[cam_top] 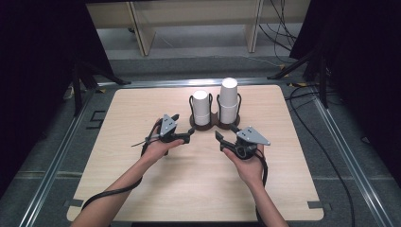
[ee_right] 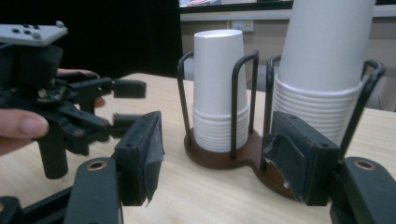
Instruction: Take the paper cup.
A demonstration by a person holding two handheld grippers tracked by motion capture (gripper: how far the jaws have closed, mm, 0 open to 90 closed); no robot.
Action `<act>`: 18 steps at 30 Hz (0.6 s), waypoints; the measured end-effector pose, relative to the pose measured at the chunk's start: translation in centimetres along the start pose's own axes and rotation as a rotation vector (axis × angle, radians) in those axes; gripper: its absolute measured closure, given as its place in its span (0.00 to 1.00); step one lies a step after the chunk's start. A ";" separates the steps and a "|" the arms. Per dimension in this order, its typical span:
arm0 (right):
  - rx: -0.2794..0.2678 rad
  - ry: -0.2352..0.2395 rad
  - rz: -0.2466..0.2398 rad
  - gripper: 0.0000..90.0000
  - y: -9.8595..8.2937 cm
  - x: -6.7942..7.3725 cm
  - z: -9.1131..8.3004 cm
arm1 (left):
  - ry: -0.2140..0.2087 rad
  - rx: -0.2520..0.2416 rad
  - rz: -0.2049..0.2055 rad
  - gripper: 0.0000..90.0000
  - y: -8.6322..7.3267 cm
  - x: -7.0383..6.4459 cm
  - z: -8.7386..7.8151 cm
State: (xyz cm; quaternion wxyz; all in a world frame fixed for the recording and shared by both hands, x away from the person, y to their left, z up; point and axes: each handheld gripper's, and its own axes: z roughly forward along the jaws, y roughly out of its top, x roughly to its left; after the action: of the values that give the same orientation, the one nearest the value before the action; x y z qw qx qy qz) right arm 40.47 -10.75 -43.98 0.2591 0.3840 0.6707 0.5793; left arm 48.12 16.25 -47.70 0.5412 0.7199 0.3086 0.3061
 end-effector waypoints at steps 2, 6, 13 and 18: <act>0.002 -0.006 -0.021 0.41 0.4 -0.1 0.6 | 0.005 0.009 0.005 0.16 0.0 0.0 0.8; 0.000 0.010 -0.030 0.44 1.3 0.0 2.0 | 0.003 0.026 0.003 0.17 0.1 0.2 2.1; 0.011 -0.014 -0.060 0.44 3.2 -0.3 4.8 | -0.006 0.038 -0.033 0.21 0.0 1.0 3.6; 0.033 -0.012 -0.054 0.44 4.3 -0.1 7.5 | -0.014 0.068 -0.058 0.21 -0.3 1.0 4.4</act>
State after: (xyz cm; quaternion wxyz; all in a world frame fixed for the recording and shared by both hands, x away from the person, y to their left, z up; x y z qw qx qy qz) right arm 47.40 -6.34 -41.25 0.2726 0.3734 0.6887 0.5585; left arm 52.09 14.53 -48.86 0.5273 0.7307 0.3359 0.2744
